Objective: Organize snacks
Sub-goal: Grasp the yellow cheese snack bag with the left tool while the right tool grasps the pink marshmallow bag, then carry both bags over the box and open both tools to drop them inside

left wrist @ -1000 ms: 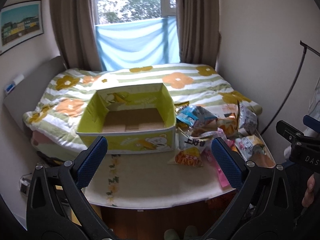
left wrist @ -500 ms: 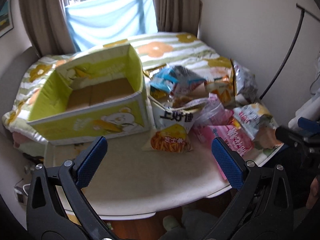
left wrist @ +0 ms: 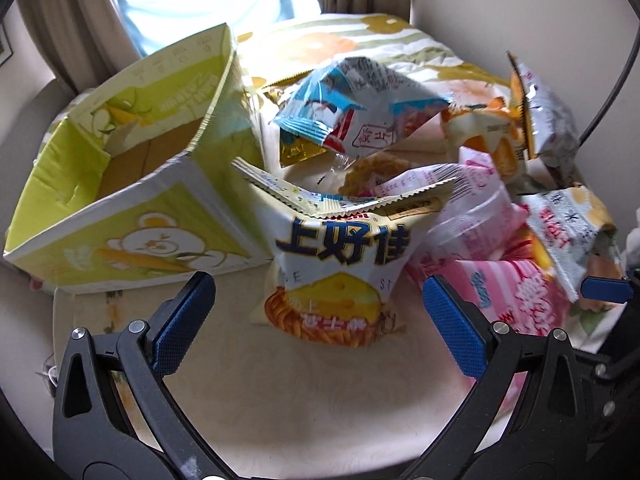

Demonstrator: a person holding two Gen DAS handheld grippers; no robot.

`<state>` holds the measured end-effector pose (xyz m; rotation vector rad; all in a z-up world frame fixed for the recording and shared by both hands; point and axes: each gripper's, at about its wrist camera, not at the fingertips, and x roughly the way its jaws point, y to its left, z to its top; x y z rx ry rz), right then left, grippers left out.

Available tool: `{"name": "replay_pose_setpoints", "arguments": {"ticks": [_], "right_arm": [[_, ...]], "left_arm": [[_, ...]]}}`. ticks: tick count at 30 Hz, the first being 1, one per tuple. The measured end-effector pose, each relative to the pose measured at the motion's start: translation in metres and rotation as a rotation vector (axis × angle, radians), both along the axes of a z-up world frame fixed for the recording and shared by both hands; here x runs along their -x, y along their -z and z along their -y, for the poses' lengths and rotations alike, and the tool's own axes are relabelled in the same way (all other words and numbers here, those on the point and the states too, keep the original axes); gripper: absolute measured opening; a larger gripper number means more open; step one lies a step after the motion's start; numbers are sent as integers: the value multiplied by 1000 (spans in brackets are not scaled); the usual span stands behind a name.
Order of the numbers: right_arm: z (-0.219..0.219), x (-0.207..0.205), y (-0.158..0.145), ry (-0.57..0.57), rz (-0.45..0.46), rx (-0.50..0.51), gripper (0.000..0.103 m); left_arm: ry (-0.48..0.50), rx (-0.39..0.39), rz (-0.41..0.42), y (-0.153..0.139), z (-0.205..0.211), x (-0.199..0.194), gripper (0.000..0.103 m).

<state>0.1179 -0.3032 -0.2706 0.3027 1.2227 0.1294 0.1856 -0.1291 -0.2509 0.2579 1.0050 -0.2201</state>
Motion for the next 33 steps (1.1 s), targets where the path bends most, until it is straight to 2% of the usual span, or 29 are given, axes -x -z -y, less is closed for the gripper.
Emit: {"name": "replay_pose_setpoints", "arguments": {"ticks": [7, 10, 12, 14, 17, 23, 26, 28, 33], "right_arm": [[-1, -12, 18, -22, -36, -26, 103], [-3, -18, 31, -12, -46, -39, 103], [-3, -21, 36, -3, -54, -48, 103], [-4, -23, 38, -3, -56, -43, 103], [-2, -28, 43, 2, -62, -31, 100], [-9, -30, 51, 6, -53, -18, 96], [-9, -29, 48, 8, -47, -20, 91], [-15, -21, 36, 13, -43, -25, 83], [-16, -21, 33, 18, -34, -33, 80]], "left_arm": [[12, -22, -28, 18, 10, -14, 101], [13, -8, -44, 23, 11, -19, 101], [21, -10, -51, 25, 12, -21, 94], [37, -13, -59, 27, 14, -23, 77], [46, -18, -79, 32, 13, -24, 68], [79, -32, -82, 33, 12, -19, 60], [91, -42, -79, 32, 15, -14, 56], [96, -45, -82, 31, 15, -12, 54], [97, -38, -90, 32, 15, -10, 53]]}}
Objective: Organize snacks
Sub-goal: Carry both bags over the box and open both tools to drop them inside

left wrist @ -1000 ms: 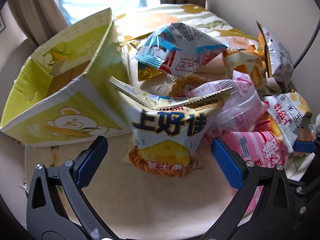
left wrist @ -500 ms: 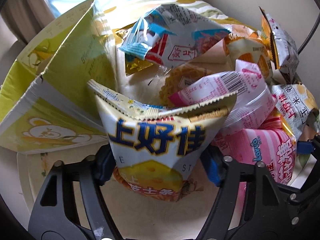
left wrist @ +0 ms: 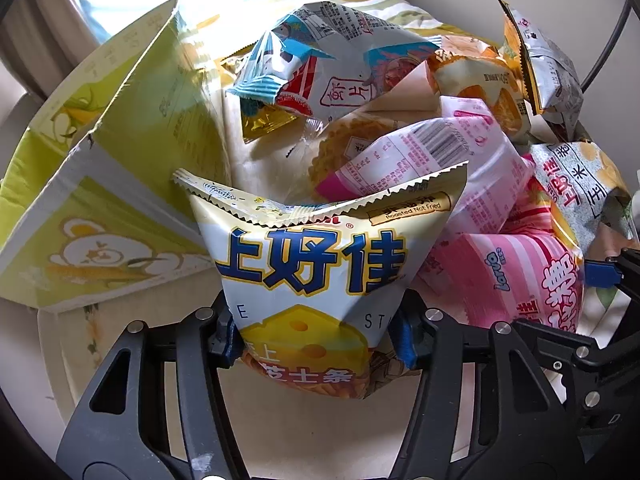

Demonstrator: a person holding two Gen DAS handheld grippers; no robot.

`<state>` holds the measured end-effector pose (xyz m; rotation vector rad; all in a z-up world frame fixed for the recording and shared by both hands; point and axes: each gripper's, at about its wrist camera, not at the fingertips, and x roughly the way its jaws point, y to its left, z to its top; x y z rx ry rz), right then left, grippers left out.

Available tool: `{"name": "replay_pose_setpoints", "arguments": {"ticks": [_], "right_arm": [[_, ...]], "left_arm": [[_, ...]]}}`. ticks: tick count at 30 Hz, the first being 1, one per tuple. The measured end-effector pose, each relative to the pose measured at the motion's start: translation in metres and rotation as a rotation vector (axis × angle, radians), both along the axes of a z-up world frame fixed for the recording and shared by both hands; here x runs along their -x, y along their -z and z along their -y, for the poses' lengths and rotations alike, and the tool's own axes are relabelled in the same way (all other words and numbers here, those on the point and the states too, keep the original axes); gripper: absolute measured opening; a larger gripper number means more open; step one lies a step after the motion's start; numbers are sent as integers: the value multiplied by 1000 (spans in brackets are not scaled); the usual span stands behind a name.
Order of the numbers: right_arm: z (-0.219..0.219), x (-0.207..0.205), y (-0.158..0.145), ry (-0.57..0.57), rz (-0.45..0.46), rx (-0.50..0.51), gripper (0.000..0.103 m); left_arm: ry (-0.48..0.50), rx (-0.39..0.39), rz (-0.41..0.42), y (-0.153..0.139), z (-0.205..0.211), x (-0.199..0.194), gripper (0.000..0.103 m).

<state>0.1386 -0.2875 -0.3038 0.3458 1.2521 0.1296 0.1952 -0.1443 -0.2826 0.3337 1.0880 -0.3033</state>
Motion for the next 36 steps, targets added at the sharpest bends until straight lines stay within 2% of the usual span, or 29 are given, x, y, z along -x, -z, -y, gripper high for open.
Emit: {"name": "replay_pose_setpoints", "arguments": {"ticks": [8, 14, 24, 29, 36], "right_arm": [[-3, 10, -7, -28, 1, -46, 78], [7, 6, -17, -41, 36, -43, 78], [22, 15, -86, -70, 174, 12, 78], [19, -3, -122, -86, 231, 38, 78], [-9, -42, -178, -143, 345, 81, 78]], "left_arm": [[-9, 2, 13, -8, -3, 4, 52], [-36, 6, 50, -30, -6, 12, 52], [-74, 57, 150, -94, -9, 19, 52], [-121, 99, 164, -128, -18, 8, 52], [-192, 151, 221, -176, -63, -24, 52]]}}
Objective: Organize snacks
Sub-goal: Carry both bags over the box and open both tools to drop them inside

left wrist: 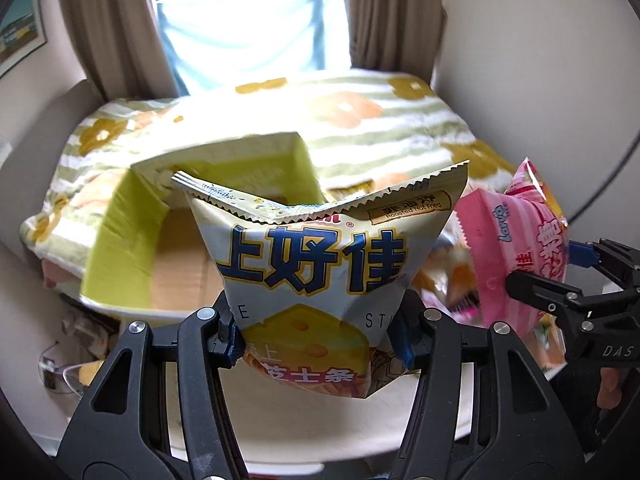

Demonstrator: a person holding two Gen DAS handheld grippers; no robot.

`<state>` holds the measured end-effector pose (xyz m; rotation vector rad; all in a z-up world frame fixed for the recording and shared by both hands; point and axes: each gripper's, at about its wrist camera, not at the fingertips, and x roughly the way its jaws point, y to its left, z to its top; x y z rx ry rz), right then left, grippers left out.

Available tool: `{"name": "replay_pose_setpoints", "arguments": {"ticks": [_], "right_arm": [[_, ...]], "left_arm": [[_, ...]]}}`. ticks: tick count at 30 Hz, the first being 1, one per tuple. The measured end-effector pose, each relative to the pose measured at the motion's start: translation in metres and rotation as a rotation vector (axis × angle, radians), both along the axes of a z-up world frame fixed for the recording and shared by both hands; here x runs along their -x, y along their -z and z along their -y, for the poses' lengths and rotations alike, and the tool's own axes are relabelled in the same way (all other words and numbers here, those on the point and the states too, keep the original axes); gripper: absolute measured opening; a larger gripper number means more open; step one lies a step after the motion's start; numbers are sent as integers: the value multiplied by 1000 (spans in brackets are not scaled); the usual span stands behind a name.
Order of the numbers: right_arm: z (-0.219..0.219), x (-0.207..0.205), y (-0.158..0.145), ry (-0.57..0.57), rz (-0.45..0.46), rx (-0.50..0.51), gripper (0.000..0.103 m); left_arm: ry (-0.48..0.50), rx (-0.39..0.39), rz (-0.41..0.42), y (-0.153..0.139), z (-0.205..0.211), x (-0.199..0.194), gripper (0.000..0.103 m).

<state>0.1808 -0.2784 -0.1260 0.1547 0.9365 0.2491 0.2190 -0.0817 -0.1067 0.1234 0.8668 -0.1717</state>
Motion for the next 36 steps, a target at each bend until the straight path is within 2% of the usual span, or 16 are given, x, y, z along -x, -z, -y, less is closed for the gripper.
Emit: {"name": "replay_pose_setpoints", "arguments": {"ticks": [6, 11, 20, 28, 31, 33, 34, 35, 36], "right_arm": [[-45, -40, -26, -47, 52, 25, 78], [-102, -85, -27, -98, 59, 36, 78], [-183, -155, -5, -116, 3, 56, 78], [-205, -182, 28, -72, -84, 111, 78], [-206, -184, 39, -67, -124, 120, 78], [-206, -185, 42, -66, -141, 126, 78], [-205, -186, 45, -69, -147, 135, 78], [-203, -186, 47, -71, -151, 145, 78], [-203, -186, 48, -70, -156, 151, 78]], "left_arm": [[-42, 30, 7, -22, -56, -39, 52], [-80, 26, -37, -19, -110, -83, 52], [-93, -7, -146, 21, -185, -161, 52], [-51, -36, -289, 78, -200, -219, 52], [-47, 6, -314, 86, -201, -224, 53], [-40, 33, -310, 85, -199, -225, 67], [-50, 26, -305, 84, -198, -225, 92], [-60, 15, -293, 82, -198, -226, 103], [-69, 6, -258, 77, -197, -223, 103]]}}
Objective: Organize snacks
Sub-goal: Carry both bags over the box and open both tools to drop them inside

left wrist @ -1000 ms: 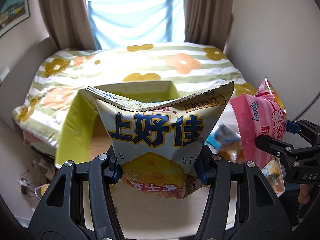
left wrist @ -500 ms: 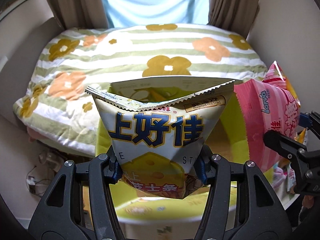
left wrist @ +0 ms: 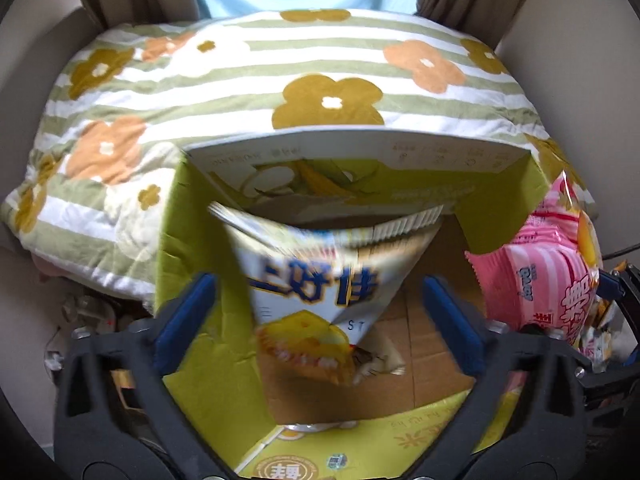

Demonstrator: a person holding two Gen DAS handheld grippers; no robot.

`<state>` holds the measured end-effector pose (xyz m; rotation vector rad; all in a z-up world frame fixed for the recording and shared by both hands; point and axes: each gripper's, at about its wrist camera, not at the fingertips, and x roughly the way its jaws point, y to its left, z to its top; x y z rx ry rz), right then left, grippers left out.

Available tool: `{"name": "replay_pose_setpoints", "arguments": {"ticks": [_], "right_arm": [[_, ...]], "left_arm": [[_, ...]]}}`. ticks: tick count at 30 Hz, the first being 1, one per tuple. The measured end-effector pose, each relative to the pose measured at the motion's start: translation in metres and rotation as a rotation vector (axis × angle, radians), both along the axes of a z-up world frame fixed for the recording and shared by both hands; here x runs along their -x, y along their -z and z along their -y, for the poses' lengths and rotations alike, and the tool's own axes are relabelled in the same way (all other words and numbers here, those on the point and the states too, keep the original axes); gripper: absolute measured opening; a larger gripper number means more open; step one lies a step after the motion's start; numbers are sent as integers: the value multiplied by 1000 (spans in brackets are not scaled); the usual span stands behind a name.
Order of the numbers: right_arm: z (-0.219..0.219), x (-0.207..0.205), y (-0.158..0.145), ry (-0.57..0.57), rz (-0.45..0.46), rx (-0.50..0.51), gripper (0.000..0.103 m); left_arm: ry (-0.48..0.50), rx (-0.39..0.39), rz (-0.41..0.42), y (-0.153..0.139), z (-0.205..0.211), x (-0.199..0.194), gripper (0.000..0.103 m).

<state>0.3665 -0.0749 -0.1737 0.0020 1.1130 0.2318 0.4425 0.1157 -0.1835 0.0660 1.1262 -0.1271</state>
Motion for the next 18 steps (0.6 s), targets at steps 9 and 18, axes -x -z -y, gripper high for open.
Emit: {"name": "replay_pose_setpoints", "arguments": {"ticks": [9, 18], "right_arm": [[2, 6, 10, -52, -39, 47, 81], [-2, 8, 15, -58, 19, -44, 91]], "left_arm": [[10, -23, 30, -14, 8, 10, 103], [-13, -47, 48, -24, -4, 25, 103]]}}
